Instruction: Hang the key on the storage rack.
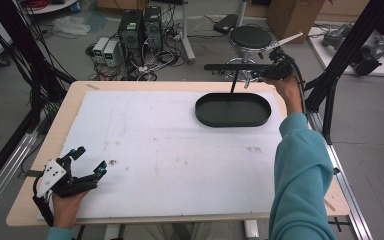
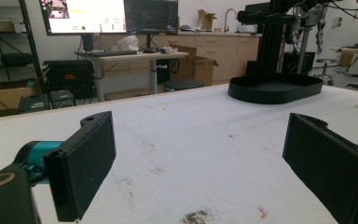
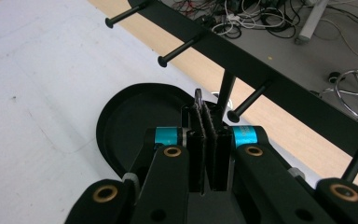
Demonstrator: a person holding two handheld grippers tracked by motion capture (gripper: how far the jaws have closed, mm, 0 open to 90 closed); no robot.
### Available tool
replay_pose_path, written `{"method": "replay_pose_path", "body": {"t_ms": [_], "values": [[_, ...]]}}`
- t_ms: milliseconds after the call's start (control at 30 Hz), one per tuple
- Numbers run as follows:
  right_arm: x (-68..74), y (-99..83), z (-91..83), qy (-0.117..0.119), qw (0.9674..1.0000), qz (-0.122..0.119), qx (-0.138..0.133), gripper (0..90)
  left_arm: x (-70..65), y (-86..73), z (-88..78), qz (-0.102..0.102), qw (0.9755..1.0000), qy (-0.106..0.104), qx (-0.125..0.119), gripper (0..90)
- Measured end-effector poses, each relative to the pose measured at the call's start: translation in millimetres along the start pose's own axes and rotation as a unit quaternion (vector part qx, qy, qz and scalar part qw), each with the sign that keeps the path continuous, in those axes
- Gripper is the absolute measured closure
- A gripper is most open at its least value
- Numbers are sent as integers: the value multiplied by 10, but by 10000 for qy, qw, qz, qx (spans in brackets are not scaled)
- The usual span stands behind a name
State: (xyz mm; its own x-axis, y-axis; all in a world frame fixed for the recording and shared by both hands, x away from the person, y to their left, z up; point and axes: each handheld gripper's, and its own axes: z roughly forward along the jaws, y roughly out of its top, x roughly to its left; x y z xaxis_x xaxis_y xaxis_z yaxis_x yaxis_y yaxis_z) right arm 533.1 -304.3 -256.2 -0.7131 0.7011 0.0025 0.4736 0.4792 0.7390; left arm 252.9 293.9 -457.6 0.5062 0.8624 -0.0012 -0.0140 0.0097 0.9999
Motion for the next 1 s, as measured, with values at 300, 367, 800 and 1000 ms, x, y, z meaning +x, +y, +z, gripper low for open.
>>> {"method": "replay_pose_path", "body": {"t_ms": [300,367,800,1000], "values": [[-35,-18,36,-113,9999,30,81,890,0,0,1,-2,10000,4,-4,99],[-35,-19,49,-147,9998,45,86,890,0,0,0,-3,10000,1,0,99],[-61,-26,74,-394,9992,88,71,890,0,0,1,-6,10000,0,-5,99],[-69,-26,90,-476,9988,113,29,889,0,0,2,-13,10000,2,-6,99]]}}
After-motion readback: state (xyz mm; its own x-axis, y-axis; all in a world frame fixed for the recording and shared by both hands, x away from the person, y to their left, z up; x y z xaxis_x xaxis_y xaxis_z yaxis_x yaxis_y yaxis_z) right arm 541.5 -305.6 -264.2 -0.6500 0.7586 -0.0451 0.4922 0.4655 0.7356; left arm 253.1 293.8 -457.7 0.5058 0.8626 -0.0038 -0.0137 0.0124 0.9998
